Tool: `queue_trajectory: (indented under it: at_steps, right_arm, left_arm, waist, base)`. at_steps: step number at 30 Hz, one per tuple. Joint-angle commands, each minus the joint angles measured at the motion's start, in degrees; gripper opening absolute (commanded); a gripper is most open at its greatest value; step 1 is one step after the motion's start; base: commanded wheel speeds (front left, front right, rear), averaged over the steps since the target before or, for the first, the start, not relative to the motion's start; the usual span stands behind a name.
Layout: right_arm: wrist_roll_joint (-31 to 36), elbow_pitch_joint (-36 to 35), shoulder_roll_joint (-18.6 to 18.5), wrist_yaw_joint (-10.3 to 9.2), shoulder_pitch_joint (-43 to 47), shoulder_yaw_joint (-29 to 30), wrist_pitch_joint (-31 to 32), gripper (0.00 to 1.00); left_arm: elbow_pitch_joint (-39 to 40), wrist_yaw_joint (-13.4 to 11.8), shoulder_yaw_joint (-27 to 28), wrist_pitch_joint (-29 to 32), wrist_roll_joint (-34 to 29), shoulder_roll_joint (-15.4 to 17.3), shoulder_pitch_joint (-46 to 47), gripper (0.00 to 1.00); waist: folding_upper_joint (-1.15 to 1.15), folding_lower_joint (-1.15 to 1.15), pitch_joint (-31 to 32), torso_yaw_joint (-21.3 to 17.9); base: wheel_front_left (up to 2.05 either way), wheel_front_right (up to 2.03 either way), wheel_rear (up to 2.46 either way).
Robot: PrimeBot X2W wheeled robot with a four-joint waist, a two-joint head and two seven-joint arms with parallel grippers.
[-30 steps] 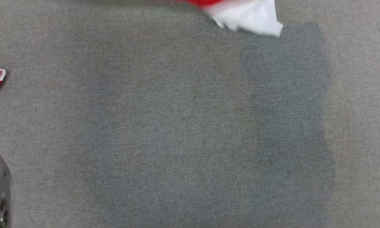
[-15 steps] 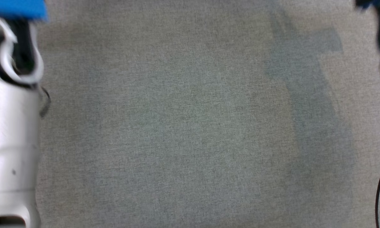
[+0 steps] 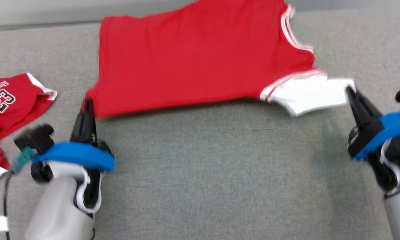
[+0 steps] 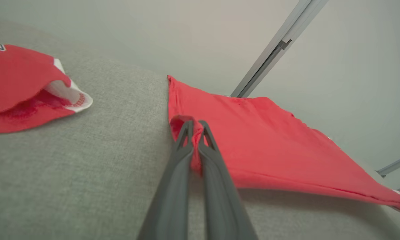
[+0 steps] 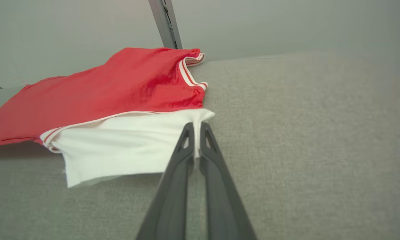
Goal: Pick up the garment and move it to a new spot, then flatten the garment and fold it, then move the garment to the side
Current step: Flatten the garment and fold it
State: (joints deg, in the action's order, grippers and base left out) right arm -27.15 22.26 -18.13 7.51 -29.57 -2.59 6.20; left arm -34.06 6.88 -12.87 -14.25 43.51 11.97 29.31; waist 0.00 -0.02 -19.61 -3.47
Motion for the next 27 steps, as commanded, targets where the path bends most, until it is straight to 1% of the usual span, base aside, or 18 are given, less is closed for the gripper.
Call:
queue_trajectory:
  at_steps: [1,5,9,12,16,20,23,25,27]
  right_arm:
    - [0.83,-1.78,1.1,-0.03,4.72,2.09,2.92,0.0]
    - [2.88,-8.37,4.25,-0.02,14.05,6.44,11.97,0.0]
    - [5.72,-18.58,8.38,-0.02,22.92,10.98,21.11,0.0]
    - [7.56,-26.48,11.76,-0.02,28.62,13.07,26.68,0.0]
    - [7.3,-34.53,14.32,-0.02,34.62,13.75,33.05,0.0]
    - [6.26,-40.09,15.08,-0.02,38.91,14.98,37.62,0.0]
    - [5.32,-42.67,15.18,-0.02,40.91,15.6,39.91,0.0]
    - [5.06,-43.78,15.21,-0.02,41.43,15.96,40.25,0.0]
    - [5.3,-44.49,15.22,-0.02,40.65,15.87,39.68,0.0]
  left_arm:
    - [0.58,-0.55,-0.44,-0.43,-1.1,0.25,-3.02,0.0]
    - [2.23,-1.63,-1.89,-0.29,-2.31,0.51,-8.93,0.0]
    - [4.65,-3.32,-3.45,2.0,-3.1,1.21,-13.77,0.0]
    - [7.09,-5.16,-4.18,4.37,-3.53,2.0,-17.45,0.0]
    - [12.32,-8.06,-5.24,7.53,-3.94,2.8,-22.26,0.0]
    - [17.88,-10.9,-6.25,11.09,-5.34,5.22,-26.38,0.0]
    - [21.85,-12.6,-7.46,14.99,-6.87,7.92,-28.67,0.0]
    - [24.68,-13.48,-8.0,17.74,-7.9,10.17,-29.69,0.0]
    - [27.49,-13.9,-8.44,20.04,-8.15,11.46,-30.12,0.0]
  waist:
    - [0.0,0.02,2.5,-0.24]
    - [0.0,0.02,5.93,0.83]
    - [0.0,0.02,8.32,1.48]
    - [0.0,0.02,9.66,1.43]
    - [0.0,0.02,10.69,1.27]
    - [0.0,0.02,11.17,1.14]
    - [0.0,0.02,11.26,0.92]
    - [0.0,0.02,11.23,0.81]
    - [0.0,0.02,11.1,0.8]
  base:
    - [0.0,0.0,0.0]
    - [0.0,0.0,0.0]
    - [0.0,0.0,0.0]
    - [0.0,0.0,0.0]
    - [0.0,0.0,0.0]
    - [0.0,0.0,0.0]
    - [0.0,0.0,0.0]
    - [0.0,0.0,0.0]
    - [0.0,0.0,0.0]
